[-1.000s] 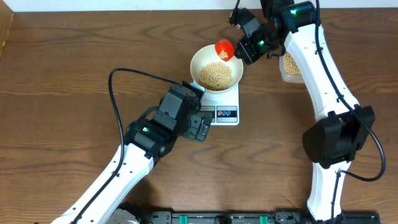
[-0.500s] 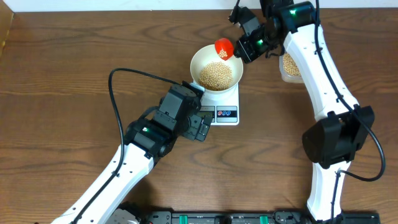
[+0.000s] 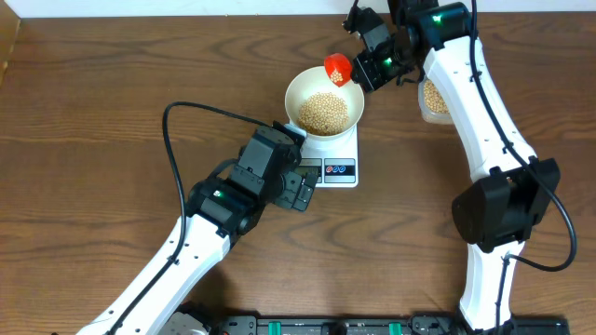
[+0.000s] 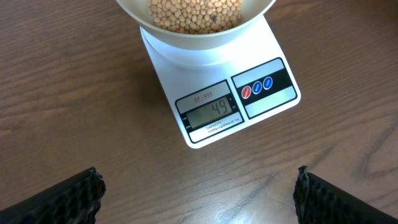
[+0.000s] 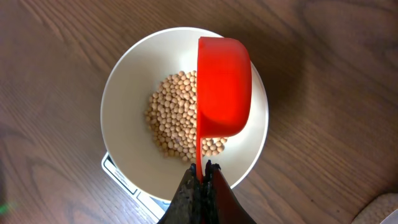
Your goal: Scoop item into bowl and weigh 50g on scale
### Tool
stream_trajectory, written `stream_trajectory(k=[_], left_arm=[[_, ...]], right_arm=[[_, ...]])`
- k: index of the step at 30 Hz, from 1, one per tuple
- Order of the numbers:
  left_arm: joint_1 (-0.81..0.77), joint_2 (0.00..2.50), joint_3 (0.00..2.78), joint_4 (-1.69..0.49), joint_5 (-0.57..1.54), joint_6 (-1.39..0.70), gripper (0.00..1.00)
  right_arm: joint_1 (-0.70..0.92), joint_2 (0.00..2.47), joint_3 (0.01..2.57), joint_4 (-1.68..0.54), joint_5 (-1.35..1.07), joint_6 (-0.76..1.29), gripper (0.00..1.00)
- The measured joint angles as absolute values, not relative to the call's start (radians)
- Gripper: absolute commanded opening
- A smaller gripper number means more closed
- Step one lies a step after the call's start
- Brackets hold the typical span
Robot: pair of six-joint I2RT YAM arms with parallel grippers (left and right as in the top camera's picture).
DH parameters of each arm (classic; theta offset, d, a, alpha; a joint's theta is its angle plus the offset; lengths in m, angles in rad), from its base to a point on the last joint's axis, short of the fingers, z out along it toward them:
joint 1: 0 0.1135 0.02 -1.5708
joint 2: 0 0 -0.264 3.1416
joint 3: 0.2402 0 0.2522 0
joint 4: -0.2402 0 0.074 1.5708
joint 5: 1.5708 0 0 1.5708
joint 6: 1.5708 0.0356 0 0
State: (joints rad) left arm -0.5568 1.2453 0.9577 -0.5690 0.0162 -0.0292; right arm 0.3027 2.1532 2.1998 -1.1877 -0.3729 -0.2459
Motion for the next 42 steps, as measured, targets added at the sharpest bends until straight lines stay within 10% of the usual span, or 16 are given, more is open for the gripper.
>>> stream_trajectory(k=[42], left_arm=[[-0.557,1.245,0.958,-0.569,0.016,-0.029,1.00]], right_arm=[[0.254,2.153,2.200,-1.222,-0.505,-0.263,0.01]])
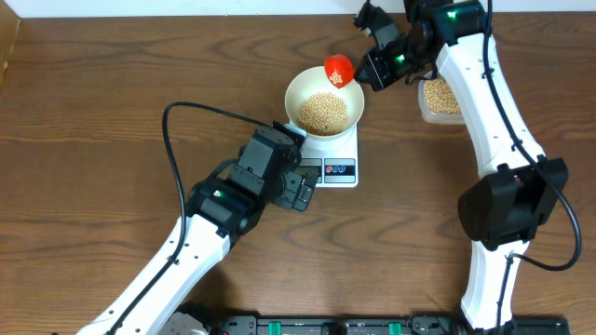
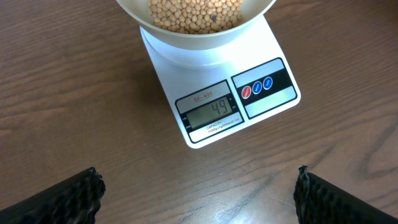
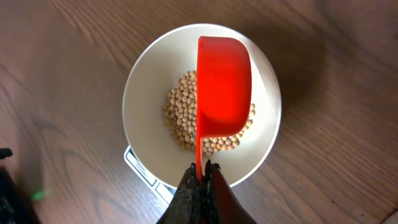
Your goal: Scoop item into bowl and weigh 50g on scale
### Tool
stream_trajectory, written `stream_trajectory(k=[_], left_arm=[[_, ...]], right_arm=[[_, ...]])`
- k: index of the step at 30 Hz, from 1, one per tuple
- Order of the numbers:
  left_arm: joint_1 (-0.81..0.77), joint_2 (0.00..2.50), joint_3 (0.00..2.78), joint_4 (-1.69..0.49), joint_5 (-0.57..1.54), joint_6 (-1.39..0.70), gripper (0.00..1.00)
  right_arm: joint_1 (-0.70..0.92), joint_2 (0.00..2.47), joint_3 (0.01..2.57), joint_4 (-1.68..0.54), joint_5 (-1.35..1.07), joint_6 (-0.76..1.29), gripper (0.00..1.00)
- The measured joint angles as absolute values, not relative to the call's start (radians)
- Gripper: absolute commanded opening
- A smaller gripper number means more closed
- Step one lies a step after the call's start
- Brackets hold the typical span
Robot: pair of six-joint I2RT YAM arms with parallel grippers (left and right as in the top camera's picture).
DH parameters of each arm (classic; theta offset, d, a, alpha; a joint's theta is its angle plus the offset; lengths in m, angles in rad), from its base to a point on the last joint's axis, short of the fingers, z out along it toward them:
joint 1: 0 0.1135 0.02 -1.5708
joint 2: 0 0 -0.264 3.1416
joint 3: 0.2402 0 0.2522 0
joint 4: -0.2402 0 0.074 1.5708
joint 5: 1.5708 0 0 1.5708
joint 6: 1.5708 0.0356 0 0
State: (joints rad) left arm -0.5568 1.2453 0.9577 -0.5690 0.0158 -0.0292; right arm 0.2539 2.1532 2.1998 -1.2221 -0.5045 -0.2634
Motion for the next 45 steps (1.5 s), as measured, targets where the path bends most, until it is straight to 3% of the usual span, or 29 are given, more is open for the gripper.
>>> stream_trajectory(k=[23,38,45], left_arm=[[-0.557,1.245,0.958,-0.569,0.016,-0.029,1.00],[-0.557,1.245,0.958,-0.569,0.016,-0.029,1.00],[-0.557,1.245,0.958,-0.569,0.016,-0.029,1.00]], right_arm=[[0.387,2.153,2.200,-1.240,-0.266,-0.300,0.01],[0.212,2.153,2.200,-1.264,-0.583,-0.300,0.01],[0.184,2.153,2.200,-1.272,-0.623,-0.300,0.01]])
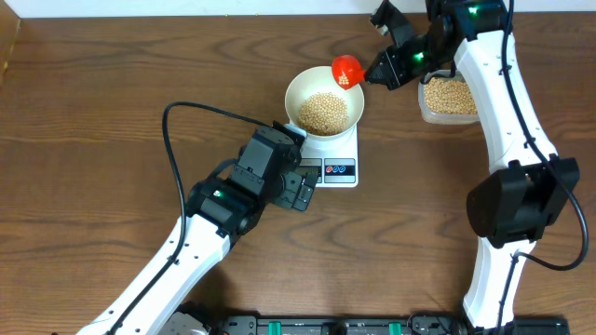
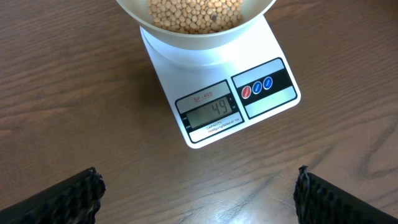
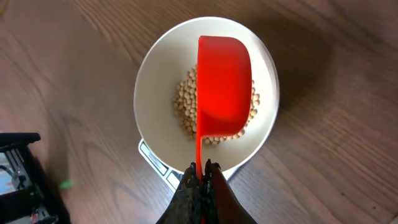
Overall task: Scoop item into bowl and weigh 50g on scale
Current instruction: 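Tip the scoop again over the bowl until the scale reads 50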
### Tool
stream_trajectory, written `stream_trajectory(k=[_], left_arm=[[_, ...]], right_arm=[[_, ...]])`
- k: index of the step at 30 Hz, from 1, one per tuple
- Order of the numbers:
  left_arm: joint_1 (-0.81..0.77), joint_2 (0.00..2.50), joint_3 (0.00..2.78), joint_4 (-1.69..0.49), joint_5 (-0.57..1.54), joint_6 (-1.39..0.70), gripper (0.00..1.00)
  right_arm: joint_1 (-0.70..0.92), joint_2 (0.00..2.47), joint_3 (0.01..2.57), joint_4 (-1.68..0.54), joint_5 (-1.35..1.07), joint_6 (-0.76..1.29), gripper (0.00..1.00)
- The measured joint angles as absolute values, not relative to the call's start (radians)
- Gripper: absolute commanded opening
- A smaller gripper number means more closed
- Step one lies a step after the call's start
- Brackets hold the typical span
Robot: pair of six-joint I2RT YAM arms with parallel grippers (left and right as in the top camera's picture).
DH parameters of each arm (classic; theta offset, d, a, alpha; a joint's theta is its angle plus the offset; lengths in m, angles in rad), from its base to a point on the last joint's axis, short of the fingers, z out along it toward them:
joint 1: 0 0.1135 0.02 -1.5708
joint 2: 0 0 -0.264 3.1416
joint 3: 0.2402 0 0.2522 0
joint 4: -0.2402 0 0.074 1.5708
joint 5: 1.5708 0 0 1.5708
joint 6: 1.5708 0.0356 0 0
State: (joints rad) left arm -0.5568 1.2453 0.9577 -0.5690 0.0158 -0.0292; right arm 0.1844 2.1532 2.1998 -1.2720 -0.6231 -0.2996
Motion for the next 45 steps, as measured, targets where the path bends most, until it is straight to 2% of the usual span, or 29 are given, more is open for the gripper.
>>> stream_trajectory(k=[18,36,45], left_arm=[[-0.557,1.245,0.958,-0.569,0.016,-0.029,1.00],[-0.557,1.245,0.958,-0.569,0.016,-0.029,1.00],[-0.557,1.245,0.958,-0.569,0.016,-0.029,1.00]], right_arm=[[0.225,2.153,2.200,-1.272,-0.610,-0.309,0.01],[0.410,2.153,2.200,-1.274,-0.224,-0.312,0.01],[0.355,2.153,2.200,-1.266,-0.385,-0.319,0.01]])
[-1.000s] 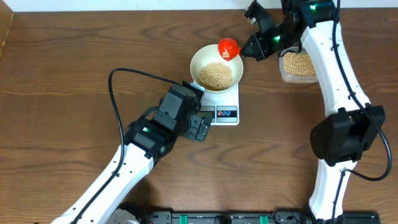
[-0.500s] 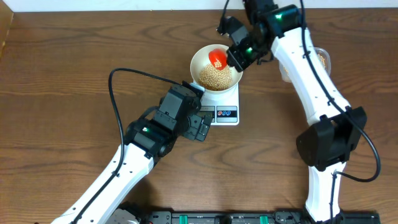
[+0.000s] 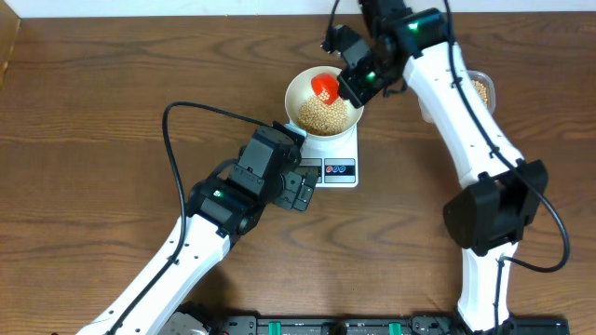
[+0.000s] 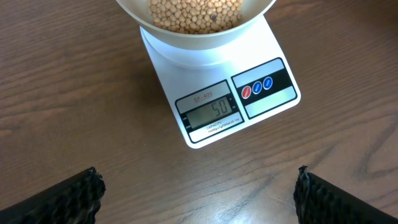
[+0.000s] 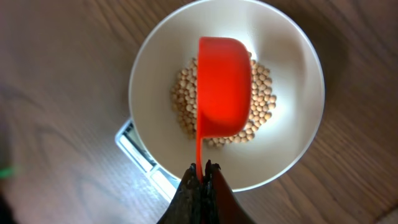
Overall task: Scoop item into bowl and weigh 50g on scale
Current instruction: 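Tip the scoop again over the bowl until the scale reads 50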
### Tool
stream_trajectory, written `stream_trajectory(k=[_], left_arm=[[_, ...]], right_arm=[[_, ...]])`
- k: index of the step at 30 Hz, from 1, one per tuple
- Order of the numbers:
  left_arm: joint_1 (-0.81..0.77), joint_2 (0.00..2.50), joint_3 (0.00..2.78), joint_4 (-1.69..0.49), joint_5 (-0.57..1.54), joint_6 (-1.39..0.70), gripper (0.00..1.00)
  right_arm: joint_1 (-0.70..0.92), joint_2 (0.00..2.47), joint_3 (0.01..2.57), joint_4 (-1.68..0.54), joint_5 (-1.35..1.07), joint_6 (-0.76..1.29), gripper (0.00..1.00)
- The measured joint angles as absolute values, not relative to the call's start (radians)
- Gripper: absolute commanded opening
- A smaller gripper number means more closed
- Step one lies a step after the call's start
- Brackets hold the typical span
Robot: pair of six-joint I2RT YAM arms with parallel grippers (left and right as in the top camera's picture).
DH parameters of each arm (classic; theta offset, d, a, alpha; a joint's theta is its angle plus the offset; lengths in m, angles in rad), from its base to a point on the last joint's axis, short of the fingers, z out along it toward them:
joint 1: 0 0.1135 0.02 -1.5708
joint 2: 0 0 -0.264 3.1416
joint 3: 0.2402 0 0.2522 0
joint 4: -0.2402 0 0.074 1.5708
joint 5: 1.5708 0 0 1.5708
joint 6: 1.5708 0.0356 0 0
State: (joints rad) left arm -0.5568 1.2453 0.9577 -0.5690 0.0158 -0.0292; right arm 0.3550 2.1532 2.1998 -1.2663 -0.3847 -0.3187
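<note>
A cream bowl (image 3: 300, 86) of soybeans (image 5: 261, 106) stands on the white scale (image 4: 255, 109). The scale's display (image 4: 211, 112) reads 50 in the left wrist view. My right gripper (image 5: 200, 167) is shut on the handle of a red scoop (image 5: 224, 84), which hangs over the middle of the bowl, turned on its side. The same scoop (image 3: 324, 87) shows over the beans in the overhead view. My left gripper (image 4: 198, 186) hovers open over bare table just in front of the scale.
A clear container of soybeans (image 3: 480, 88) stands at the back right, mostly hidden behind my right arm. A black cable (image 3: 186, 112) loops from my left arm across the table left of the scale.
My right gripper has moved the scoop from the bowl's back right rim to over its middle. The display has changed from 49 to 50. My left gripper has not moved.
The scoop was held at the bowl's back right rim while the display read 49. Over the following moments the right arm drew back to the right with the scoop still at the rim. Now the scoop is over the bowl's middle and the display reads 50.
</note>
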Motion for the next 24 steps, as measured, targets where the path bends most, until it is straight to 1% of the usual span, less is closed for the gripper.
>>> stream_trajectory(k=[7,10,24], left_arm=[[-0.557,1.245,0.958,-0.569,0.016,-0.029,1.00],[-0.557,1.245,0.958,-0.569,0.016,-0.029,1.00],[-0.557,1.245,0.958,-0.569,0.016,-0.029,1.00]], right_arm=[[0.233,2.153,2.200,-1.274,-0.569,-0.319,0.01],[0.204,2.153,2.200,-1.275,-0.602,-0.319,0.01],[0.201,2.153,2.200,-1.275,-0.648,-0.319,0.01]])
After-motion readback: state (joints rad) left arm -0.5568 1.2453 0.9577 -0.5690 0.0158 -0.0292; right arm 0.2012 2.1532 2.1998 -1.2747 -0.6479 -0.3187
